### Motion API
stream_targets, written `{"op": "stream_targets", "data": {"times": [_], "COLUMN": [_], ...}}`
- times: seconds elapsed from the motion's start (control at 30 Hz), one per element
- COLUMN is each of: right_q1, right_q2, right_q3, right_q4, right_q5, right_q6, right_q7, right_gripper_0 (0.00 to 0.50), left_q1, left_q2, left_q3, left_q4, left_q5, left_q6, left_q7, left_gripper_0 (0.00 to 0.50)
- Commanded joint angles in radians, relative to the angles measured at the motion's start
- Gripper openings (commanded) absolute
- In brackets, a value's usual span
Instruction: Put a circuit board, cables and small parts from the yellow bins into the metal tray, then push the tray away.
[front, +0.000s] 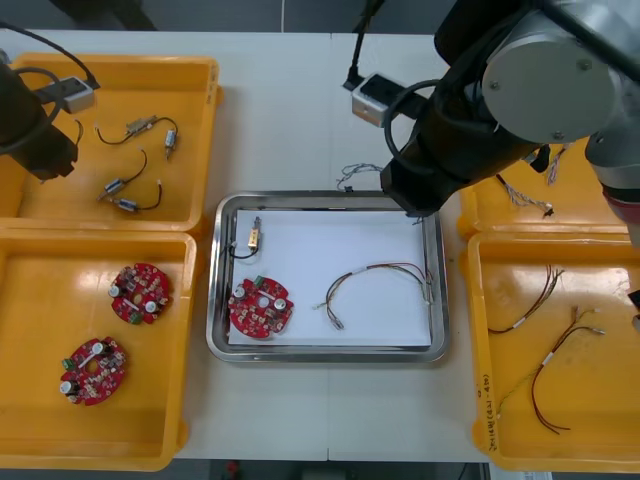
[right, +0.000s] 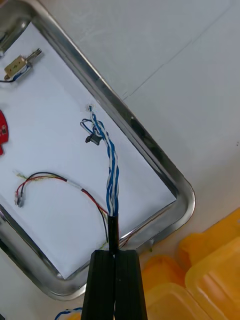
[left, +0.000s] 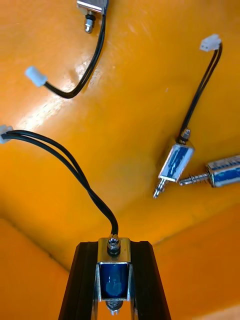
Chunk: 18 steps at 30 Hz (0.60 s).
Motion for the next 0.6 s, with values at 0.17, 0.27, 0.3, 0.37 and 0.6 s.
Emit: {"op": "stream_targets", "data": {"times": [0.17, 0.27, 0.3, 0.37, 0.6], "right_q1": [-0.004, -0.003, -0.004, -0.004, -0.003], "right_q2": [0.017, 0.017, 0.017, 0.018, 0.026], "right_q3": [0.13, 0.176, 0.196, 0.227, 0.265], "right_q4": [-0.036, -0.036, -0.034, -0.008, 0.089], "right_q5": [0.069, 0.096, 0.104, 0.095, 0.093], "right_q6": [-0.049, -0.077, -0.097, -0.147, -0.25], "right_q7": [0.173, 0.209, 0.214, 0.228, 0.357], "right_gripper_0": [0.0, 0.0, 0.0, 0.0, 0.0], "left_q1": [-0.037, -0.031, -0.023, -0.005, 0.046], "left_q2": [0.068, 0.068, 0.068, 0.067, 0.067], "left_q3": [0.051, 0.055, 0.055, 0.054, 0.051], "left_q4": [-0.123, -0.157, -0.178, -0.223, -0.361], "left_q5": [-0.01, -0.006, -0.006, -0.003, 0.022], "left_q6": [0.092, 0.112, 0.118, 0.136, 0.196], "left_q7": [0.076, 0.123, 0.146, 0.189, 0.303], "left_gripper_0": [0.0, 0.001, 0.0, 0.0, 0.001]}}
